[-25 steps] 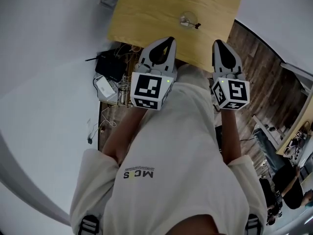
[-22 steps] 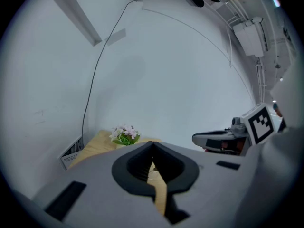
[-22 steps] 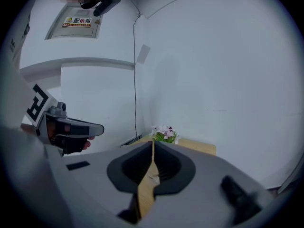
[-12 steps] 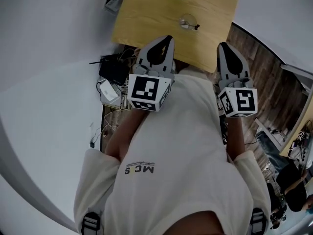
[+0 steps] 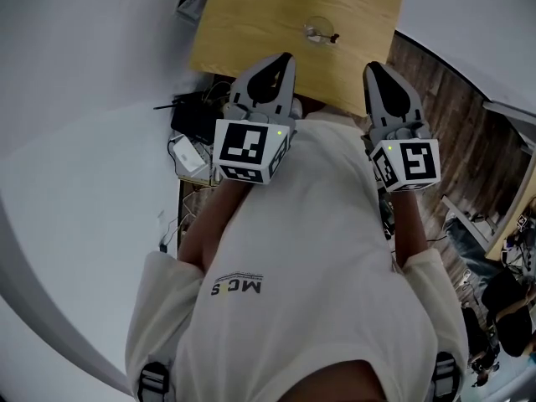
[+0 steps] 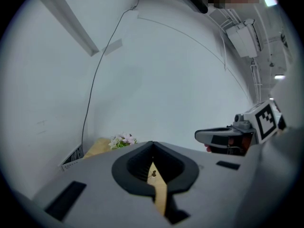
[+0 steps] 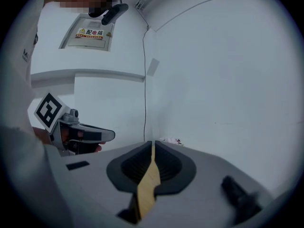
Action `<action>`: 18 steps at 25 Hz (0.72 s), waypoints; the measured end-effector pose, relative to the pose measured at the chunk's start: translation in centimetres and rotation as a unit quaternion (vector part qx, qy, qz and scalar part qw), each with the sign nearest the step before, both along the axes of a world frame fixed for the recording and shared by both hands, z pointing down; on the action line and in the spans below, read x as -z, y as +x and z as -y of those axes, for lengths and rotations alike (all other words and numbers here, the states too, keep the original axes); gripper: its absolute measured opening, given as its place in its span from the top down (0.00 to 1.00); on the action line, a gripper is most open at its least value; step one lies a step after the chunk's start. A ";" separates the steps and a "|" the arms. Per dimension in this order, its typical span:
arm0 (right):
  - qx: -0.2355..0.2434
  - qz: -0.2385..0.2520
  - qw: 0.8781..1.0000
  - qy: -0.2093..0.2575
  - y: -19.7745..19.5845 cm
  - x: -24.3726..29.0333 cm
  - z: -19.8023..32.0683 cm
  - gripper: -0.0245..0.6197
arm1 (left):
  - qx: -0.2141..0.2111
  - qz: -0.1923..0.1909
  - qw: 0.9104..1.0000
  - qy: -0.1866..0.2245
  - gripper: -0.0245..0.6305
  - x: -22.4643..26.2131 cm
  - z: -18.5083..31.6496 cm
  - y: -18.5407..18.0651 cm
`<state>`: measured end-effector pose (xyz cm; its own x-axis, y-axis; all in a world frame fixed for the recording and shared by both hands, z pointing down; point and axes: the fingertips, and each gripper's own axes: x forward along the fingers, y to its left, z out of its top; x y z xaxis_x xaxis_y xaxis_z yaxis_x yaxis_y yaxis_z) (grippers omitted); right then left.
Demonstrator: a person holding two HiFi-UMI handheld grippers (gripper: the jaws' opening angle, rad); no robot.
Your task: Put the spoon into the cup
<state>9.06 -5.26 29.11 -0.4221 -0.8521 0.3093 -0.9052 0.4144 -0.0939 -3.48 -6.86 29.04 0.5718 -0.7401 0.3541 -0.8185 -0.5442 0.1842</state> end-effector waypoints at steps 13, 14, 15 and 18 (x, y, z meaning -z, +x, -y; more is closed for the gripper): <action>0.038 -0.023 0.999 -0.005 -0.7 -0.4 -1.0 0.90 | -0.018 -0.006 1.000 0.003 0.95 0.0 -0.6 0.6; 0.039 -0.023 0.999 -0.006 -0.8 -0.5 -1.0 0.90 | -0.019 -0.006 1.000 0.003 0.95 -0.1 -0.6 0.6; 0.040 -0.022 0.999 -0.008 -0.8 -0.6 -1.1 0.90 | -0.020 -0.006 1.000 0.002 0.95 -0.2 -0.6 0.7; 0.036 -0.018 0.999 -0.014 -0.7 -0.9 -1.3 0.90 | -0.021 -0.007 1.000 0.001 0.95 -0.4 -0.7 0.8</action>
<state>8.32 -3.92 29.96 -0.4705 -0.8102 0.3496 -0.8759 0.4767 -0.0741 -2.68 -6.19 29.40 0.6068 -0.7160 0.3453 -0.7926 -0.5780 0.1943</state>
